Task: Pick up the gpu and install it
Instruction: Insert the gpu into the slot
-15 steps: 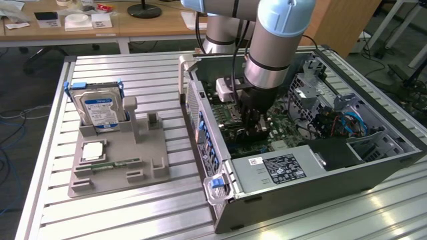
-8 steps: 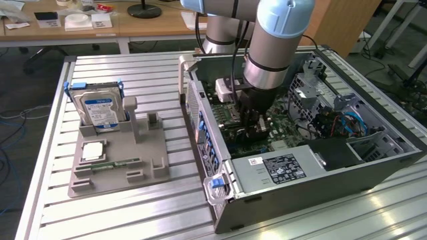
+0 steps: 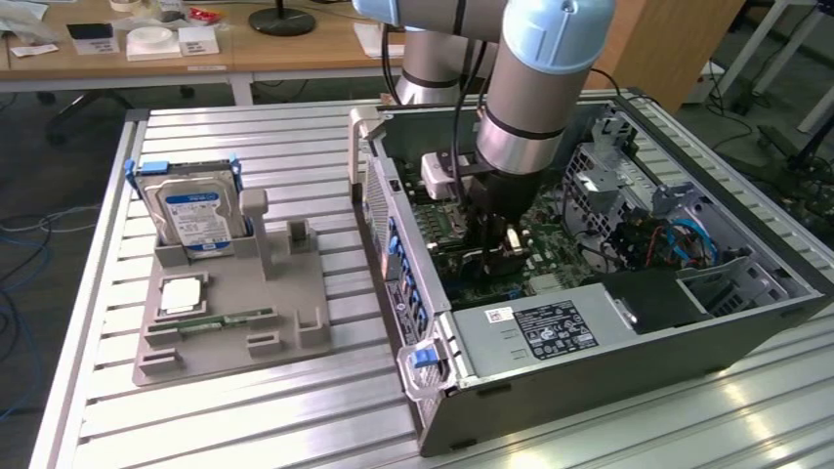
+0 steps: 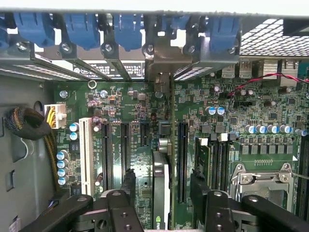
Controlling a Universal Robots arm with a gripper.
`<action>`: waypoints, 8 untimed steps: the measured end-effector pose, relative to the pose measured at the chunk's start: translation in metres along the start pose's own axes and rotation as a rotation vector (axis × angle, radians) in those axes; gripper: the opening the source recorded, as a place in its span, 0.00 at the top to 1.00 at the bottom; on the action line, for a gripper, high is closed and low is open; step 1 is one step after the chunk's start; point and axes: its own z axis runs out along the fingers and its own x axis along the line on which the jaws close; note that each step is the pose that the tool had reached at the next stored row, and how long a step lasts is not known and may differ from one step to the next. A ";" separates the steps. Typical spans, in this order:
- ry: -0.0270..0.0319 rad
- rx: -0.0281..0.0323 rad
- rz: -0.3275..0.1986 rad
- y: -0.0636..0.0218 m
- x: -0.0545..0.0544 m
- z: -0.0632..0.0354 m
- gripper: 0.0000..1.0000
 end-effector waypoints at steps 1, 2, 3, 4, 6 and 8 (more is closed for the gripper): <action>0.0003 -0.0002 0.000 0.0000 0.000 -0.0006 0.42; 0.0003 -0.0002 0.000 0.0000 0.000 -0.0021 0.42; 0.0001 -0.0001 0.000 -0.0001 0.000 -0.0038 0.42; 0.0001 0.0000 0.000 -0.0001 0.000 -0.0060 0.42; 0.0000 0.0000 0.000 -0.0003 -0.001 -0.0115 0.42; 0.0000 0.0000 0.000 -0.0005 -0.001 -0.0173 0.42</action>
